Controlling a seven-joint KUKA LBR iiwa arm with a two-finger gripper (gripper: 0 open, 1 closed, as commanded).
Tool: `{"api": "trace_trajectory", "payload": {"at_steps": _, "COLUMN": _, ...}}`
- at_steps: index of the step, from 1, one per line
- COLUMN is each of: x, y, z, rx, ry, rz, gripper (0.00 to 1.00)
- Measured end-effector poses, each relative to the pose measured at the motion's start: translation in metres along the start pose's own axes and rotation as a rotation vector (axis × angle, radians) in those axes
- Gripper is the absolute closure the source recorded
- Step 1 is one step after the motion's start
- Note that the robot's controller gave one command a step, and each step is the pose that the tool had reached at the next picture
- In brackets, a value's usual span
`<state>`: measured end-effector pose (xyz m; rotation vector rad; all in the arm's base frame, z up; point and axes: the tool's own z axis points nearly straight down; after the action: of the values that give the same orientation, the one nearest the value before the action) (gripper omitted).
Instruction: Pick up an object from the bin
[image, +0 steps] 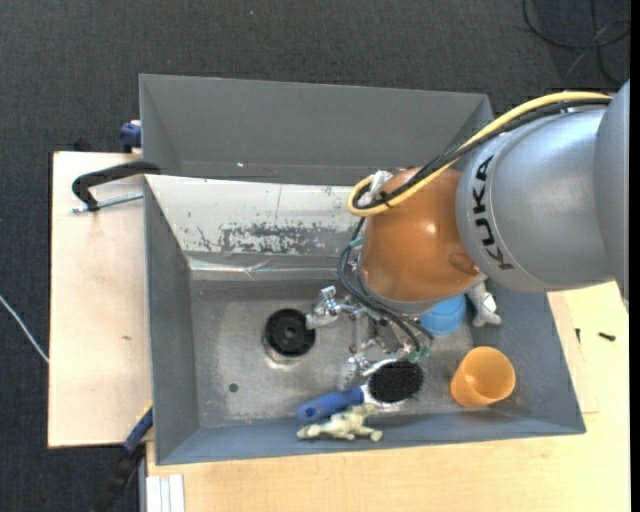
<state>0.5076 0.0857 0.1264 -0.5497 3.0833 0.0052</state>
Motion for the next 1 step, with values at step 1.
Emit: {"api": "trace_trajectory", "payload": {"at_steps": 1, "x": -0.0103, "y": 0.0238, "z": 0.0348, "rx": 0.007, "ry": -0.010, "rz": 0.096, "gripper": 0.00}}
